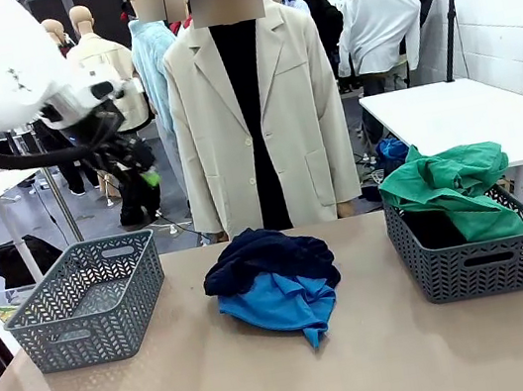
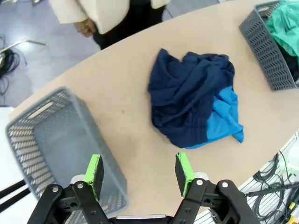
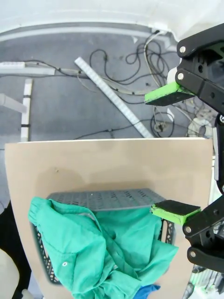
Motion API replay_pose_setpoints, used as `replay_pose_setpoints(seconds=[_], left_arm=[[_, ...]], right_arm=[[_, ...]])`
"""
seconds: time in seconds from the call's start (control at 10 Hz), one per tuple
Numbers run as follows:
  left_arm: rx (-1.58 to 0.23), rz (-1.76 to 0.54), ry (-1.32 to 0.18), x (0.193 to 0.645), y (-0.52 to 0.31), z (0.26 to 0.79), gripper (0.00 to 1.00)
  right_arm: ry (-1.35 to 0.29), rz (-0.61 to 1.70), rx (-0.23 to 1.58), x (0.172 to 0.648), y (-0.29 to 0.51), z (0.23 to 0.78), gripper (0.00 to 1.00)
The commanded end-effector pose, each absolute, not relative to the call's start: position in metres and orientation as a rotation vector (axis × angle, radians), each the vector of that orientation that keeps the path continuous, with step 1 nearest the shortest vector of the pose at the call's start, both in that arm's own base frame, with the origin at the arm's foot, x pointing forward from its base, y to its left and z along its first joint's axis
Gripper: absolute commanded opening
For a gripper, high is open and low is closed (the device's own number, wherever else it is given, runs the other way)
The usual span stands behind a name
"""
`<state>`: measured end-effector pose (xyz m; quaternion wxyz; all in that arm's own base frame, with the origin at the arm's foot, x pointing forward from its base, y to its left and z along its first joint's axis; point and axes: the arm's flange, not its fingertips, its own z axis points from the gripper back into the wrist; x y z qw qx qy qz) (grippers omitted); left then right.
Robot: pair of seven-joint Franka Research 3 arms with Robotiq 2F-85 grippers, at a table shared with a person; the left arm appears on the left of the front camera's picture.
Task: Sort the tops and bottoms.
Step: Lift clothes from the center of the table with your left hand.
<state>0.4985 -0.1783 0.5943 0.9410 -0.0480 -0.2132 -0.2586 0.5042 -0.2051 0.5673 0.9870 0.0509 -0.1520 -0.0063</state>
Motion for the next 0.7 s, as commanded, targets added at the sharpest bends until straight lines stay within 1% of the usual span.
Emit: replay_pose_setpoints(seconds=[0.0,0.1,0.2,0.3,0.4,0.5,0.6], left_arm=[[-0.180,-0.684,-0.412,0.510,-0.213,0.567,0.79],[-0.168,-0.679,-0.357,0.513,-0.237,0.554,0.79],[-0.137,-0.731,-0.354,0.514,-0.270,0.536,0.79],[-0.119,-0.816,-0.300,0.519,-0.296,0.513,0.79],[-0.094,-0.902,-0.254,0.527,-0.308,0.493,0.79],[-0.080,-0.894,-0.220,0.536,-0.315,0.478,0.79],[-0.090,-0.902,-0.225,0.541,-0.321,0.464,0.79]], right_arm=[[-0.293,-0.011,0.094,0.504,-0.204,0.567,1.00],[-0.293,-0.011,0.094,0.504,-0.204,0.567,1.00],[-0.293,-0.011,0.094,0.504,-0.204,0.567,1.00],[-0.293,-0.011,0.094,0.504,-0.204,0.567,1.00],[-0.293,-0.011,0.094,0.504,-0.204,0.567,1.00],[-0.293,-0.011,0.094,0.504,-0.204,0.567,1.00],[-0.293,-0.011,0.094,0.504,-0.204,0.567,1.00]])
